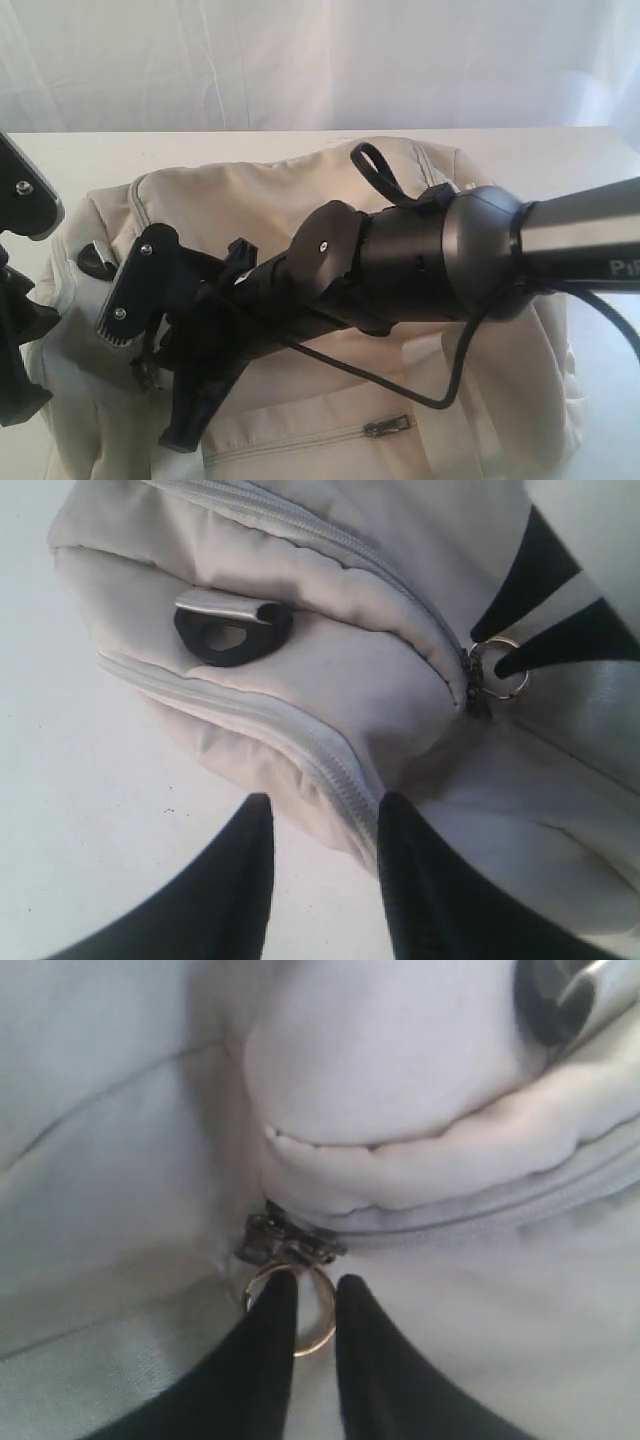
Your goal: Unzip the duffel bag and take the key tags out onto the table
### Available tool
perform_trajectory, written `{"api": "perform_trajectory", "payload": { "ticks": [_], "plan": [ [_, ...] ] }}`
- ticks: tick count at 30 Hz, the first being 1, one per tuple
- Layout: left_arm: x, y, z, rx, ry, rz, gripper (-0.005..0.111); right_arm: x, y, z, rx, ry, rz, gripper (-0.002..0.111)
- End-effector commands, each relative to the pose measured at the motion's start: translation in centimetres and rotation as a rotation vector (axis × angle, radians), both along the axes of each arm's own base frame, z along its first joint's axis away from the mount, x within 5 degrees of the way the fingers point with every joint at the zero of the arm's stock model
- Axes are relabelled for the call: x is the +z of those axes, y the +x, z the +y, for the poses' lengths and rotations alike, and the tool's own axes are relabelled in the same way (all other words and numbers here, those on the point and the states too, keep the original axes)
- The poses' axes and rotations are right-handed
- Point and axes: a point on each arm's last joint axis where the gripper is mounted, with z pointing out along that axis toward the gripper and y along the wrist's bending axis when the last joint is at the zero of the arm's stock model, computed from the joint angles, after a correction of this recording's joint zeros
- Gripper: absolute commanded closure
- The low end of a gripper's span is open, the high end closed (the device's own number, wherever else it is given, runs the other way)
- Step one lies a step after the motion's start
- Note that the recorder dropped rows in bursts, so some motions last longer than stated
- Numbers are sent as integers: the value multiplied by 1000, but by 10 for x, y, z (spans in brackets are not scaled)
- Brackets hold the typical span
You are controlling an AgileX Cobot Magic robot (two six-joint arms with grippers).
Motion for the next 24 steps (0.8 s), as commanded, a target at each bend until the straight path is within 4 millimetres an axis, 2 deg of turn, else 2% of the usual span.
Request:
{"api": "perform_trajectory", "payload": {
  "ticks": [1, 4, 8, 13, 21, 24],
  "plan": [
    [1, -1, 1, 5, -4, -1, 67, -11, 1, 2, -12, -11, 39, 67],
    [1, -1, 1, 5, -4, -1, 67, -20, 2, 3, -12, -28, 55, 57],
    [1, -1, 1, 5, -4, -1, 67, -30, 5, 5, -15, -44, 69, 56],
    [1, -1, 1, 5, -4, -1, 67, -30, 8, 16, 1, -34, 62, 57],
    [1, -2, 1, 5, -6, 1, 67, -34, 8, 21, 8, -37, 70, 78],
    [1, -2, 1, 5, -6, 1, 67, -31, 8, 21, 8, -30, 64, 93]
  ]
}}
